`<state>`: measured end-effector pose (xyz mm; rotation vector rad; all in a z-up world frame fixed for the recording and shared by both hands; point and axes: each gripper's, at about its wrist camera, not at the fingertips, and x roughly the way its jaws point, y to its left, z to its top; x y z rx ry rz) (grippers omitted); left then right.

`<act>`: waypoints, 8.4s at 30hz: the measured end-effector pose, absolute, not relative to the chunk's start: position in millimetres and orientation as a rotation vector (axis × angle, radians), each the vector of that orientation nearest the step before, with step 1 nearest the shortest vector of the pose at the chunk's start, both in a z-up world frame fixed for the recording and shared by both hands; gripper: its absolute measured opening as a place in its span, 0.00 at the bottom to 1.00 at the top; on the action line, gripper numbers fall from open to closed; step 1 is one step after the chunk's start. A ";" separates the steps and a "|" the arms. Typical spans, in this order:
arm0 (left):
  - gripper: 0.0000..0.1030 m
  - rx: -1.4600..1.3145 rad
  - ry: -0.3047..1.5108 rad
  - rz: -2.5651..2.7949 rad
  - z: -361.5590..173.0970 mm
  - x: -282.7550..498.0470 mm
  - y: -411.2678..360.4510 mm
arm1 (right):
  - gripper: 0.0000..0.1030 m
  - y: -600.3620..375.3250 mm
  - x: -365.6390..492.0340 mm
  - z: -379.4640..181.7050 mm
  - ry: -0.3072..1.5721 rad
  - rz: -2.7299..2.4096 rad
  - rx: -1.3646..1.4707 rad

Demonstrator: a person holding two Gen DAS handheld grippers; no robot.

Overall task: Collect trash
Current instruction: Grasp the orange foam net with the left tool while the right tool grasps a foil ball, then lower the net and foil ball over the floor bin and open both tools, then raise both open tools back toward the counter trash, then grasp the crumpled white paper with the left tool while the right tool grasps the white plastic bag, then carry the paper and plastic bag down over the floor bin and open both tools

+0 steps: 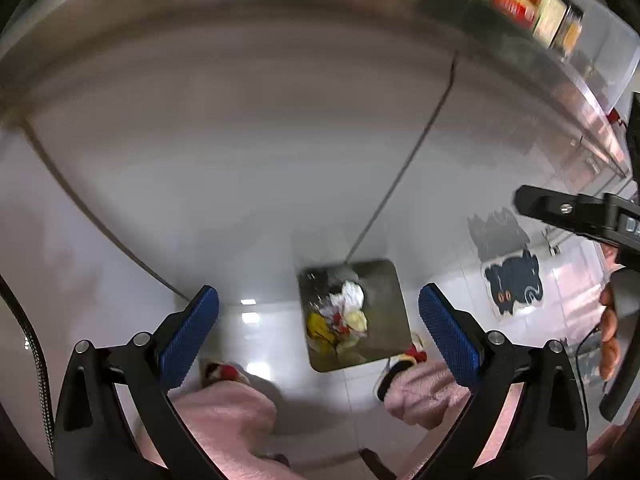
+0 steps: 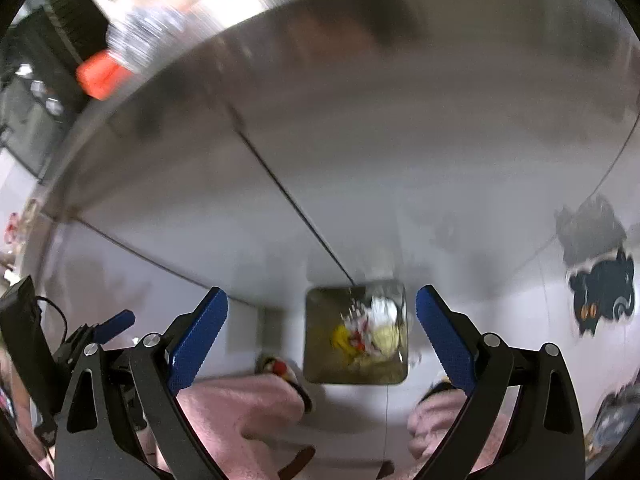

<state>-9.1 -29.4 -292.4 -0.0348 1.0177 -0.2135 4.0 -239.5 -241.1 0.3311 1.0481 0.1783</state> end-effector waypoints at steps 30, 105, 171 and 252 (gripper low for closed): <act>0.91 -0.001 0.773 -0.090 -106.0 154.6 25.8 | 0.68 -166.7 125.2 -146.5 0.816 0.323 0.190; 0.07 0.028 1.258 -0.232 -368.3 -20.0 -51.0 | 0.46 -218.4 -14.5 -330.5 1.113 0.220 0.254; 0.91 0.051 0.655 -0.145 -116.0 12.4 -47.5 | 0.96 -252.0 31.4 -106.7 0.770 0.126 0.221; 0.26 -0.002 0.836 -0.275 -208.2 -50.2 -44.6 | 0.17 -224.2 -44.4 -189.6 0.903 0.150 0.136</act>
